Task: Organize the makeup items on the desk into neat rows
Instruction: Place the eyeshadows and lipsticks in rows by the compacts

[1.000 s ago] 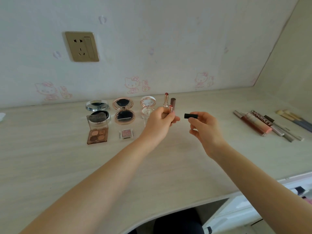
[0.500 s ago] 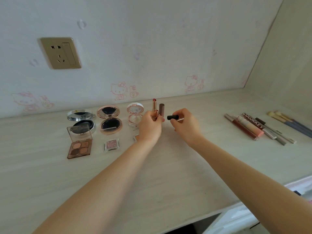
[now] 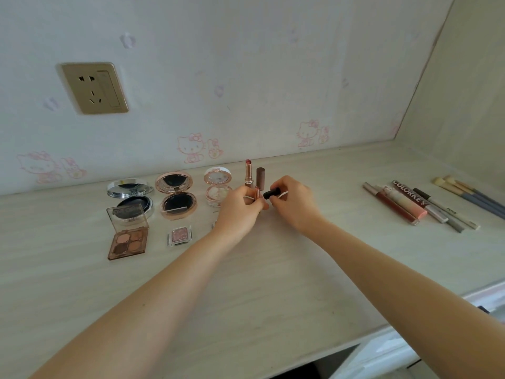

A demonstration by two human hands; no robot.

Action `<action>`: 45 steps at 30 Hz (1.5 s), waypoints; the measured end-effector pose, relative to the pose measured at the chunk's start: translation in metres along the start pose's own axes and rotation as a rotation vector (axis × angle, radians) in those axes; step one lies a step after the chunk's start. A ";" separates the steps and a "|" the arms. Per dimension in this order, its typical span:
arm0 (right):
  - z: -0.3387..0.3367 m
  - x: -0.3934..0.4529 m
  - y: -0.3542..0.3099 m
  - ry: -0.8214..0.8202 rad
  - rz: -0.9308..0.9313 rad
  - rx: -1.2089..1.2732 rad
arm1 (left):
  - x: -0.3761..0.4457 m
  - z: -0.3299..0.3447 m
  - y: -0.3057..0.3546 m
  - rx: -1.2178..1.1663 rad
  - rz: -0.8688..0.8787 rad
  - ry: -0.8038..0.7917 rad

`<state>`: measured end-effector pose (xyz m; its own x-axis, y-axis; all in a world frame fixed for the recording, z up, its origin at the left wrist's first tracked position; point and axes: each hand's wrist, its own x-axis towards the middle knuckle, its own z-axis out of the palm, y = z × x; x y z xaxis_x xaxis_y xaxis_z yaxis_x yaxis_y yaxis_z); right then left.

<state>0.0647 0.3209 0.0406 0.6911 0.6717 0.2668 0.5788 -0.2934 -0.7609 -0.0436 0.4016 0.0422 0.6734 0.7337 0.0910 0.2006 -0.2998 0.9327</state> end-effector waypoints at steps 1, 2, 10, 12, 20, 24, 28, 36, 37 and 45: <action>0.000 0.001 0.001 -0.003 -0.004 -0.015 | -0.001 -0.001 0.000 -0.010 -0.001 -0.021; 0.000 0.002 0.001 -0.007 -0.007 -0.029 | -0.002 -0.002 0.000 -0.019 -0.003 -0.043; 0.000 0.010 0.005 -0.043 -0.028 -0.099 | 0.008 -0.002 0.007 0.009 0.028 0.015; 0.000 0.012 0.007 -0.055 -0.069 -0.161 | 0.013 0.003 0.008 0.043 0.027 0.073; 0.005 0.015 0.008 -0.102 -0.141 -0.349 | 0.031 0.021 0.002 0.193 0.042 0.231; 0.005 0.022 0.010 -0.086 -0.066 -0.324 | 0.036 0.027 -0.001 0.237 -0.002 0.282; 0.006 0.030 0.014 -0.094 -0.020 -0.278 | 0.036 0.031 -0.003 0.275 -0.029 0.356; 0.013 0.036 0.017 -0.074 0.035 -0.155 | 0.041 0.041 0.002 0.250 -0.115 0.434; 0.014 0.036 0.018 -0.067 0.032 -0.148 | 0.041 0.042 0.002 0.247 -0.115 0.444; 0.016 0.037 0.021 -0.039 0.016 -0.097 | 0.043 0.046 -0.003 0.256 -0.086 0.452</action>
<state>0.0955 0.3507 0.0252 0.6845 0.6918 0.2301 0.6080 -0.3676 -0.7037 0.0175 0.4064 0.0277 0.2843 0.9349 0.2124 0.4473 -0.3253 0.8331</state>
